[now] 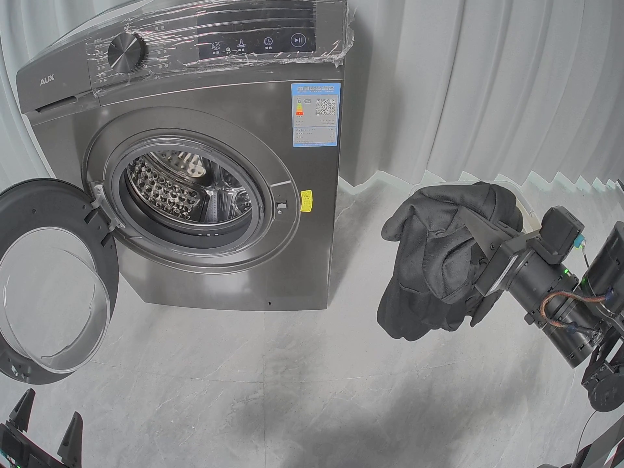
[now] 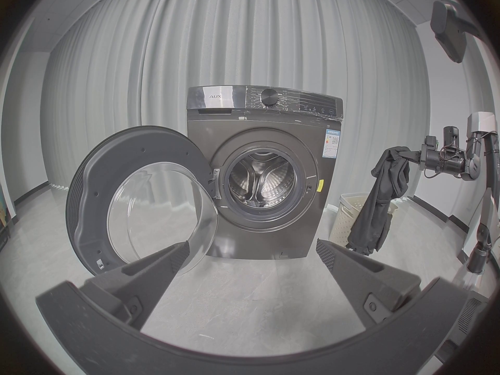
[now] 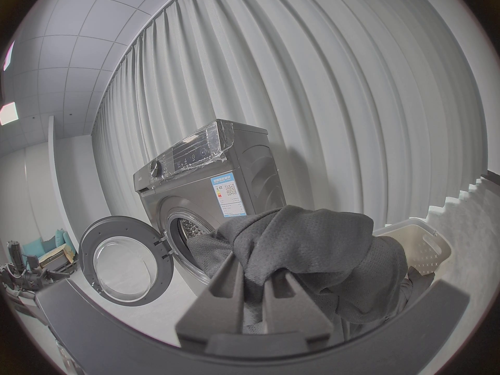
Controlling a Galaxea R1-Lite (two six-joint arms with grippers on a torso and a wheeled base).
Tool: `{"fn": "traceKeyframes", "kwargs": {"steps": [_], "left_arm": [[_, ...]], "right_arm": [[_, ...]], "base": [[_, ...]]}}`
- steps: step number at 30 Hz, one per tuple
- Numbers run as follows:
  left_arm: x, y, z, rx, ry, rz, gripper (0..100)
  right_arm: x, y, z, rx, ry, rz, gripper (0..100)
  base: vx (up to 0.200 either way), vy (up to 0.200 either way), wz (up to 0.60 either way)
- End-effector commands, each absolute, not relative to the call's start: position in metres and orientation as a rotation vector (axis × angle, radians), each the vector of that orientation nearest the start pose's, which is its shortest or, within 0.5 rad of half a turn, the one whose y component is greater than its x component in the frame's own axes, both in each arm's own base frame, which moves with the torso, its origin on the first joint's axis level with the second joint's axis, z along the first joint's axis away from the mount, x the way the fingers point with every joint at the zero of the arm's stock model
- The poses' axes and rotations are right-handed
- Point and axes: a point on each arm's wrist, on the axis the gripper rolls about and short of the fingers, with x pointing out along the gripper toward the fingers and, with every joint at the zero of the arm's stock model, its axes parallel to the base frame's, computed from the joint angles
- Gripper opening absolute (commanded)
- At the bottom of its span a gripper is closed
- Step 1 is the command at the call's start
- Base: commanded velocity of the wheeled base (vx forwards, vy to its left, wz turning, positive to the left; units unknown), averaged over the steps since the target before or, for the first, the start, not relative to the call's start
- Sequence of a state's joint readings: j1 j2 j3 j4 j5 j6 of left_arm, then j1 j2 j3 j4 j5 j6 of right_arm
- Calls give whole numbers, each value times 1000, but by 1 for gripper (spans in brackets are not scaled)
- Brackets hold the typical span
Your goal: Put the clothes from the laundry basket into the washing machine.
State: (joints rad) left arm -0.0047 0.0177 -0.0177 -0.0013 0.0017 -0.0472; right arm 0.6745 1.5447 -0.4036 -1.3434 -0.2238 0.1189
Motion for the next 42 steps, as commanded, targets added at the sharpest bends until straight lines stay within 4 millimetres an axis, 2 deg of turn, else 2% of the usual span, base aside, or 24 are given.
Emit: {"fn": "traceKeyframes", "kwargs": {"steps": [1,25,34,42], "left_arm": [[-23,0,77,-48,-3,-2,100],[-23,0,77,-48,-3,-2,100],[-23,0,77,-48,-1,-3,100],[-23,0,76,-48,-1,-3,100]], "right_arm": [[186,142,192,207,-152,460,0],[186,143,191,205,-145,460,0],[185,142,188,201,-136,461,0],[185,142,188,201,-135,461,0]], "base": [[0,200,0],[0,200,0],[0,0,0],[-150,0,0]]}}
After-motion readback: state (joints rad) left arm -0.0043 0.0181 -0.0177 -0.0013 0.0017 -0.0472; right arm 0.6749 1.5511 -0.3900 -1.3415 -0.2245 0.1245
